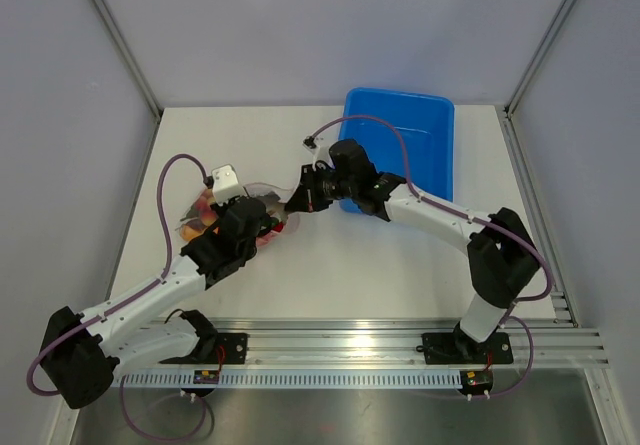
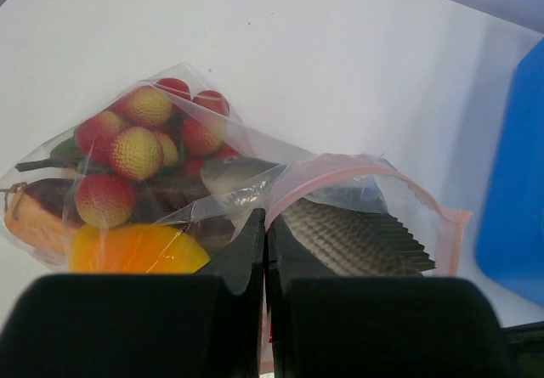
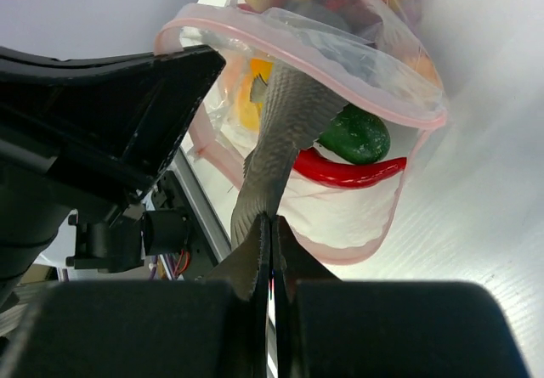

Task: Open the zip-top bag and remove the fake food
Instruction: Pick up the fake fish from the center of the board, then place the fake fish at the center of the board.

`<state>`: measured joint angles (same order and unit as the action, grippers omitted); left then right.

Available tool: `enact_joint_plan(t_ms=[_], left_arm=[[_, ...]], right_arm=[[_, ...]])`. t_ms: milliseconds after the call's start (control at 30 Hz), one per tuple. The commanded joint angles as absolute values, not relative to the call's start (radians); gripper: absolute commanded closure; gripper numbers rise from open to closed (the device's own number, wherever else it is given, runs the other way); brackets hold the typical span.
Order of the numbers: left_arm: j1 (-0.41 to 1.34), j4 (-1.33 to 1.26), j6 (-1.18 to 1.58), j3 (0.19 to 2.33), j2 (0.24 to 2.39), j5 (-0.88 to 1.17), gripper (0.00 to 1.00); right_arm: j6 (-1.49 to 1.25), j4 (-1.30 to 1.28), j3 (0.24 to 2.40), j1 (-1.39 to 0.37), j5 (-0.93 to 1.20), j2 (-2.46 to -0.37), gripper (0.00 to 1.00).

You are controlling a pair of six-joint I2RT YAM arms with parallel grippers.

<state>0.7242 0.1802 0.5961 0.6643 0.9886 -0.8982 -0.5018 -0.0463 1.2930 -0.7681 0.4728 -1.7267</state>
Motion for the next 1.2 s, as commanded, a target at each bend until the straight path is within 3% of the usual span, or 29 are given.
enact_joint_plan(t_ms=[0,400,700,1000,1167], left_arm=[[0.716,0.16,0.617,0.692,0.982,-0.9,1.0],[0.715,0.179,0.634,0.693,0.973,-0.873,1.0],[0.715,0.201,0.646,0.703,0.983,-0.862,1.0],[0.715,0.199,0.655,0.69,0.947,-0.841,1.0],[0.715,0.201,0.658,0.681,0.919,-0.841,1.0]], right_arm=[[-0.471,-0.012,1.282,-0.755,0.511,-1.634,1.0],[-0.407,0.015,1.236,-0.755,0.511,-1.461,1.0],[-0.359,0.002,1.193,-0.755,0.336,-1.319,1.0],[-0.308,-0.051,1.138,-0.738,-0.032,-1.203,1.0],[-0.318,-0.043,1.135,-0.687,-0.112,-1.187,1.0]])
